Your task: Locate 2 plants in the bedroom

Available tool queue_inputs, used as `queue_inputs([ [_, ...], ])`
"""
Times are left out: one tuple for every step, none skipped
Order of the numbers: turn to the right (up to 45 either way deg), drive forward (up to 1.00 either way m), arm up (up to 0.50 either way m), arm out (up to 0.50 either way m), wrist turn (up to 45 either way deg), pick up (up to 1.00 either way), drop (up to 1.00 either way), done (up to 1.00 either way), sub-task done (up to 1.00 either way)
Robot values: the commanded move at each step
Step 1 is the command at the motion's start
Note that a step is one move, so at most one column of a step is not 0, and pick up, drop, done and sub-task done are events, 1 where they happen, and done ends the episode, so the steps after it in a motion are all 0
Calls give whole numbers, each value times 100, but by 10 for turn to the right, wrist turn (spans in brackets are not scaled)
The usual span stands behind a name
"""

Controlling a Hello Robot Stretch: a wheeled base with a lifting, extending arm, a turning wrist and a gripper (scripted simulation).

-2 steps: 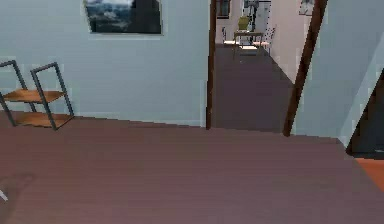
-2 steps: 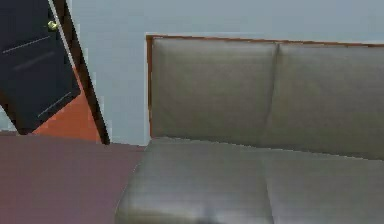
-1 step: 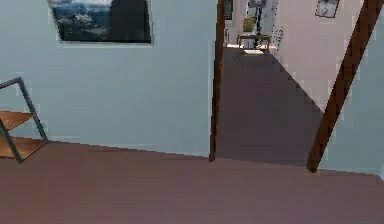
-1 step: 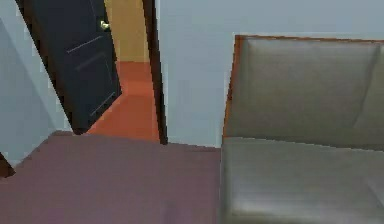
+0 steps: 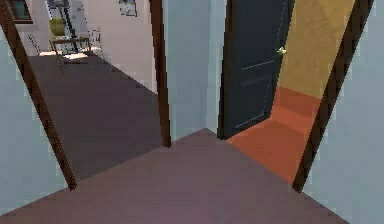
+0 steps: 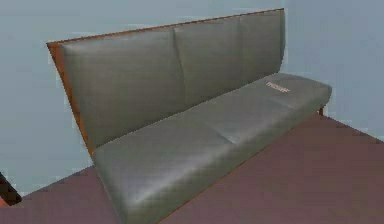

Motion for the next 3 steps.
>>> queue_inputs([
  [210,0,0,0,0,0,0,0,0],
  [0,50,0,0,0,0,0,0,0],
  [-90,0,0,0,0,0,0,0,0],
])
